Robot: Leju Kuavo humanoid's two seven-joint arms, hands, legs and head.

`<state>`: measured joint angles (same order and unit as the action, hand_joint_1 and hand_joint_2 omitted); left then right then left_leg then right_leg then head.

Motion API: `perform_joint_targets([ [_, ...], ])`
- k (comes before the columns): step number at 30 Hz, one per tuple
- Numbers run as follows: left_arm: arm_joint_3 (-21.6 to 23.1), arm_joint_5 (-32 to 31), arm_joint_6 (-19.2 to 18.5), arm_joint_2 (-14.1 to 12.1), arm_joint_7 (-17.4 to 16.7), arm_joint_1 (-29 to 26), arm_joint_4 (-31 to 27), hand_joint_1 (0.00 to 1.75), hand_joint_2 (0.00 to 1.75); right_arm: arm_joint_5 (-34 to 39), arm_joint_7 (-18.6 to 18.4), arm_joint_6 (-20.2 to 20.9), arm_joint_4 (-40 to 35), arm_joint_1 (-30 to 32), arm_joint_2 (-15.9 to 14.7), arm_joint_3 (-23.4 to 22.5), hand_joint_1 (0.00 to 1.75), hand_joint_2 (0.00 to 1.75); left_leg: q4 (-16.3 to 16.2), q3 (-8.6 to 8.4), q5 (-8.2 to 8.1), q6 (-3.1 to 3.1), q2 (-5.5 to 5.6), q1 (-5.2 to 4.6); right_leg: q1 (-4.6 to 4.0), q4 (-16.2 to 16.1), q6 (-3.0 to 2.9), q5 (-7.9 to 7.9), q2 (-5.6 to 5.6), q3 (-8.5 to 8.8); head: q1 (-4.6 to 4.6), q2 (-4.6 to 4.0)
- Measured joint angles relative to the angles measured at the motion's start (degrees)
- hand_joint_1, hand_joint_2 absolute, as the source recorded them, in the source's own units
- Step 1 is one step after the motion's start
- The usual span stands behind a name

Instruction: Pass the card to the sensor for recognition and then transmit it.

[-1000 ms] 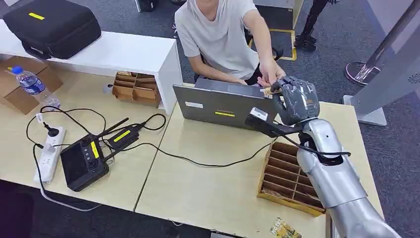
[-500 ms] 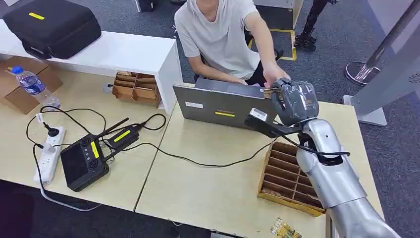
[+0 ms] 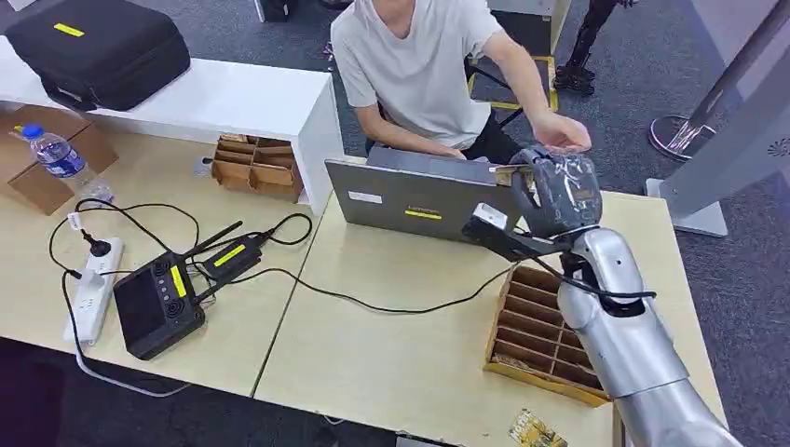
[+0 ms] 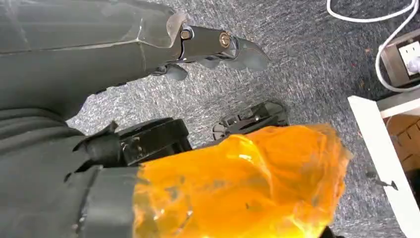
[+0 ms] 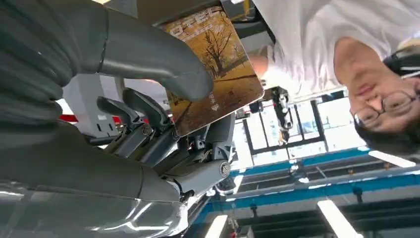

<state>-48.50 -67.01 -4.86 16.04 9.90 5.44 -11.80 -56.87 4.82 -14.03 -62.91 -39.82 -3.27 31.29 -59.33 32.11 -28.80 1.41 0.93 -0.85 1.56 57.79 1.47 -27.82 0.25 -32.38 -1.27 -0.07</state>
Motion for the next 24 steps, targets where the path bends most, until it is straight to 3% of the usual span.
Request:
perform_joint_targets([
  [8,-0.1,0.7,0.3,0.0,0.0,-0.2,0.0,0.00,0.00,0.5,0.2,-0.7,-5.1,3.2,-2.1,-2.3,1.75,1.75,0.0,-0.01,-0.01,0.00,0.00,-0.01,0.00,0.0,0.00,0.00,0.00,-0.04,0.02,0.00],
  [18,-2.1,2.6,-1.0,-1.9,1.2,-1.5,0.0,0.00,0.00,-4.4,0.9,-3.8,-20.5,17.8,-13.6,-12.3,1.75,1.75,0.0,0.14,-0.09,0.11,0.13,-0.02,0.00,-0.1,0.01,-0.01,-0.13,-0.03,0.00,0.00],
  [24,-2.7,2.6,-0.9,-2.3,1.4,-1.6,0.0,0.00,0.00,-5.0,1.3,-3.7,-24.6,21.7,-16.5,-15.5,1.75,1.75,0.0,0.09,-0.11,0.09,-0.02,-0.02,0.00,-0.1,0.01,0.00,-0.02,-0.06,0.00,0.00],
])
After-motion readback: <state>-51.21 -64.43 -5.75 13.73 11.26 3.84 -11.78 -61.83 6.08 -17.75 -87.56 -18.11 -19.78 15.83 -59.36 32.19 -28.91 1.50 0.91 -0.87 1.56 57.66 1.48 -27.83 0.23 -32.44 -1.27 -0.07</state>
